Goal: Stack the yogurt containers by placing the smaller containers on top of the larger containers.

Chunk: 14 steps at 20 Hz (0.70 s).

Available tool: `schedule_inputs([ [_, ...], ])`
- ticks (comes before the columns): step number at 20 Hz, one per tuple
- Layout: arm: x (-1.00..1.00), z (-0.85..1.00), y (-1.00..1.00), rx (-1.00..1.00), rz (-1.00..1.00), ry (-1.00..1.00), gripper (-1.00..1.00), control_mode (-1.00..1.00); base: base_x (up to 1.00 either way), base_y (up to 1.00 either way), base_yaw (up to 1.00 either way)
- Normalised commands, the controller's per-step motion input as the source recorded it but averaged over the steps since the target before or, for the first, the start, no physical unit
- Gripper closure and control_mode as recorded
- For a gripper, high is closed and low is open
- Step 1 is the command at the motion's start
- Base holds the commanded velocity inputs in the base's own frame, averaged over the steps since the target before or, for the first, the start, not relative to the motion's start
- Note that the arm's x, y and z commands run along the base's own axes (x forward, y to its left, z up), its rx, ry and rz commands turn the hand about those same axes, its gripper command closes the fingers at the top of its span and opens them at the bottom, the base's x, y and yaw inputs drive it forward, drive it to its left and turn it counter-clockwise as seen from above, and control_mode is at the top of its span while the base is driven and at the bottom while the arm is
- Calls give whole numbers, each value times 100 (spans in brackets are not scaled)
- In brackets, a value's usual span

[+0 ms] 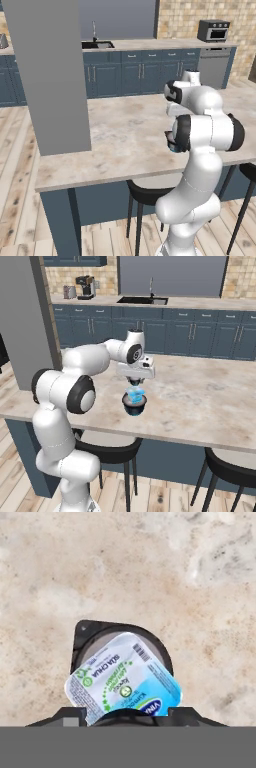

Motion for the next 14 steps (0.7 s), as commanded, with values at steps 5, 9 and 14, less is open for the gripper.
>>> schedule_inputs([
  [5,0,-11,-4,0,0,0,100,-100,0,0,0],
  [9,0,-12,0,0,-2,0,100,-100,0,0,0],
  [14,0,-10,0,0,-3,0,100,-100,0,0,0],
])
